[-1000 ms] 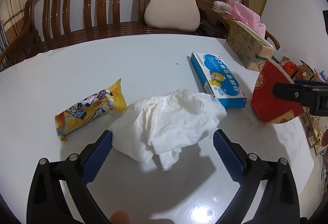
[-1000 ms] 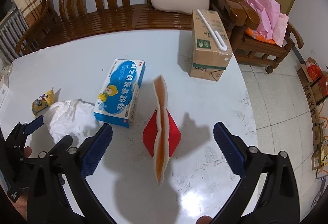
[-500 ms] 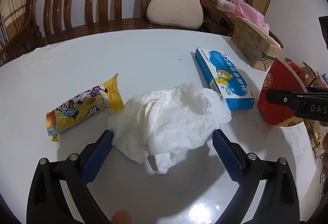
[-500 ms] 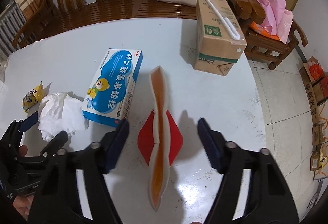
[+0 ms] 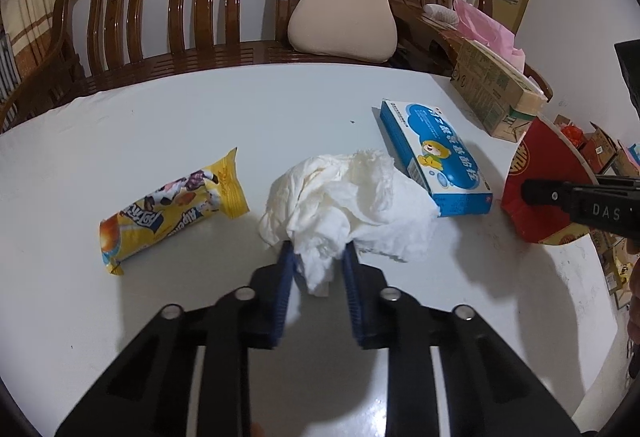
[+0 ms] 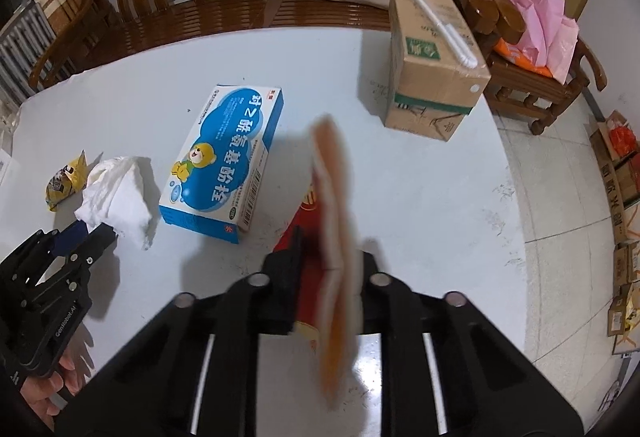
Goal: Collect trash
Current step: 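Reach the left tool to the white tissue while the right tool reaches the red paper cup, then close the left tool on the tissue while the right tool grips the red cup rim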
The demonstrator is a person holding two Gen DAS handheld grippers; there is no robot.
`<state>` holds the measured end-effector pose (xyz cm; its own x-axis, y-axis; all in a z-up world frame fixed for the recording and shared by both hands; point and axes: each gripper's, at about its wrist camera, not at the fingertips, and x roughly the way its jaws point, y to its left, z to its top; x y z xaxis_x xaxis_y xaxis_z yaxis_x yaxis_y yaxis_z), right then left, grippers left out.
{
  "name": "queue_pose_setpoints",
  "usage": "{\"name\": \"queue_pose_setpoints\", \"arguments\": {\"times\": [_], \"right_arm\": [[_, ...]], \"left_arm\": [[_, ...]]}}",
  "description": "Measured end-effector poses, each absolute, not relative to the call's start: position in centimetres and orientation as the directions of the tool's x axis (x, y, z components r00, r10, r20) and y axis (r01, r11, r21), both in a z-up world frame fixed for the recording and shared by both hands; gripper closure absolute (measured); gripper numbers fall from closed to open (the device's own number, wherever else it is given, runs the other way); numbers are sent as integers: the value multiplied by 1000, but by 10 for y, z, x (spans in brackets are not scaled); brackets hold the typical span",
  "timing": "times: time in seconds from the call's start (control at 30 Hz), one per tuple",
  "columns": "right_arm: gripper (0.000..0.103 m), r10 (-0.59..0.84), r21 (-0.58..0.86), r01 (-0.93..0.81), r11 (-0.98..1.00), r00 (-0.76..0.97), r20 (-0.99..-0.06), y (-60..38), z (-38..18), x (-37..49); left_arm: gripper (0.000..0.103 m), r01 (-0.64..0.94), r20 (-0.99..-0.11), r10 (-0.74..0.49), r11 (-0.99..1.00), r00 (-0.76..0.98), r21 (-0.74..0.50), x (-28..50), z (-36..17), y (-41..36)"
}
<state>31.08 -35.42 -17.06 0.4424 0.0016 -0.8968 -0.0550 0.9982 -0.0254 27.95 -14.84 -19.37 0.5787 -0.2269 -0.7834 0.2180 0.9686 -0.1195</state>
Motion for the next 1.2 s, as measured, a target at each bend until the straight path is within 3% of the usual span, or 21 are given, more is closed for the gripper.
{"name": "queue_pose_setpoints", "arguments": {"times": [0.13,0.6,1.2], "right_arm": [[96,-10,-40,-57,998,458,-889,-352,-165,306],[96,39,4,-67,998,524,-851,-355,-125,267],[96,109,29,-129,991,673,-732,-343,-17,148]], "left_arm": [[91,213,-776,-250,965,578,-152,272,-192,-142],[92,247,-747,-288,954,599,-169,228,-161,-137],[92,294,-667,-315,944,675,-148,142,-73,-118]]}}
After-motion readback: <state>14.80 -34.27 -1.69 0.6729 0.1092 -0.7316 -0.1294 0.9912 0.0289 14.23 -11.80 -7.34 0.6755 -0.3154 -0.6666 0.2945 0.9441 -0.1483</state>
